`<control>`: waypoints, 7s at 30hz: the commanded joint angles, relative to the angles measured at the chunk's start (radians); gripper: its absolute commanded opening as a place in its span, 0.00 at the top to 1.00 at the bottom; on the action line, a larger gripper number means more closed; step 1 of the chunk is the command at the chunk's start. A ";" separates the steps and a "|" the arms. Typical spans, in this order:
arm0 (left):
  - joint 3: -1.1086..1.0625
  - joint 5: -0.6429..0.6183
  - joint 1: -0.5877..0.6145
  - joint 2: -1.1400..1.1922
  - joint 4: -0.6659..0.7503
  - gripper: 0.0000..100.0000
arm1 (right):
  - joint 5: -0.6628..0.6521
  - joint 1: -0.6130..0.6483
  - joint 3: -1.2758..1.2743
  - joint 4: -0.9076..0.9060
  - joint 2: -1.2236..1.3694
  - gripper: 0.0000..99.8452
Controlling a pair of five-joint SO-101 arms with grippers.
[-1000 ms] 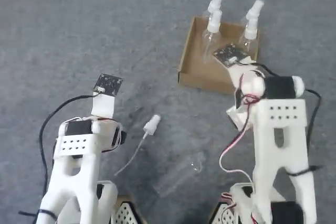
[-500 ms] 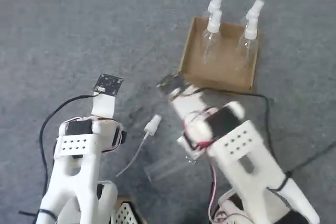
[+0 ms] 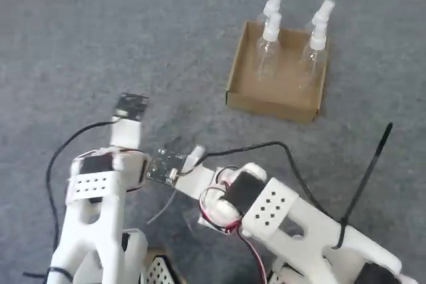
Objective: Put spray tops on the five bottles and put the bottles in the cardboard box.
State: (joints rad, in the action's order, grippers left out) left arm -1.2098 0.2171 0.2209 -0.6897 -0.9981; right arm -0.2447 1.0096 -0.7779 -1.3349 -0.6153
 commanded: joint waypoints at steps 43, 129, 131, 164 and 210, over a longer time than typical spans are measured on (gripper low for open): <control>0.182 0.017 0.370 -0.003 -0.075 0.77 | -0.147 -1.046 0.236 -0.189 -0.025 0.98; 0.265 -0.114 -0.591 0.002 -0.235 0.78 | -0.539 -1.277 0.206 0.176 0.341 0.99; 0.265 -0.114 -0.591 0.002 -0.235 0.78 | -0.603 -1.285 0.210 0.124 0.297 0.99; 0.266 -0.109 -0.391 0.000 -0.235 0.78 | -1.571 -1.575 0.506 0.053 0.529 0.62; 0.269 -0.137 -0.362 0.041 -0.068 0.77 | -0.259 -1.624 0.632 0.042 0.839 0.91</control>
State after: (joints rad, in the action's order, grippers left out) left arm -0.9643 0.0944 -0.0783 -0.6897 -1.1070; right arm -0.5194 -0.6076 -0.2025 -1.2781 0.2378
